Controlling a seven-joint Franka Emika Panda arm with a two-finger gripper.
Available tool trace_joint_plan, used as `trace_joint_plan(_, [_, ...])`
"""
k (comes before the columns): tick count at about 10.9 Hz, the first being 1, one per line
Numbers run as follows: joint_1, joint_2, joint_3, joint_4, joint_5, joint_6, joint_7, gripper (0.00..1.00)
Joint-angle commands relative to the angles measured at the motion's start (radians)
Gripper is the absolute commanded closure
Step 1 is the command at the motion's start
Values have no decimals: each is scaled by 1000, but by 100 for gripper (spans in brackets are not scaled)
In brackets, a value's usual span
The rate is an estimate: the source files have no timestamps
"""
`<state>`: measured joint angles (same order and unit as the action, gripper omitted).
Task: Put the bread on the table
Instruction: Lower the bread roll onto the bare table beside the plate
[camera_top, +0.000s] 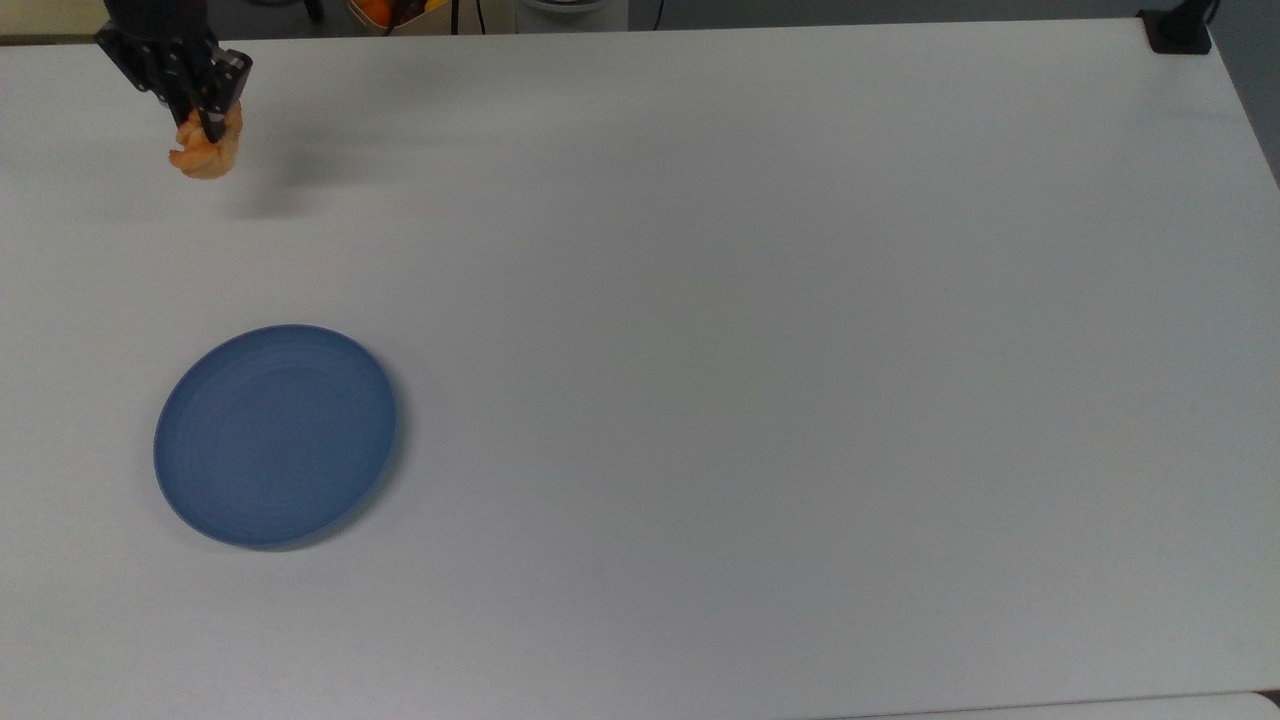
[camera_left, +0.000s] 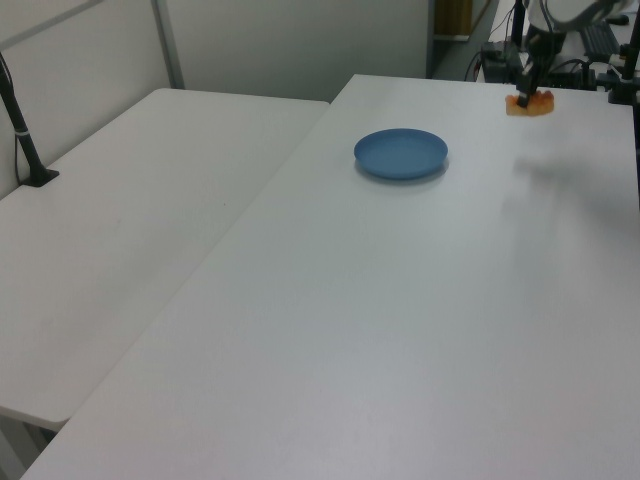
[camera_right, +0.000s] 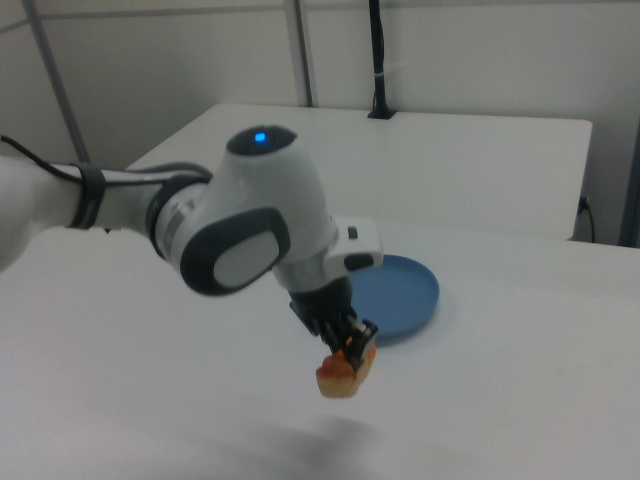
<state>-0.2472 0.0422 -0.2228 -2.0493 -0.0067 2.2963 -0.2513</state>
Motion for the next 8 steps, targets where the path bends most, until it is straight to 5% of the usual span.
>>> trace_joint_plan(1, [-6, -21, 0, -191, -1, 225, 10, 72])
trace_joint_plan(3, [-20, 8, 0, -259, -1, 345, 4, 72])
trace_joint_plan(8, [-40, 25, 0, -284, -1, 358, -6, 62])
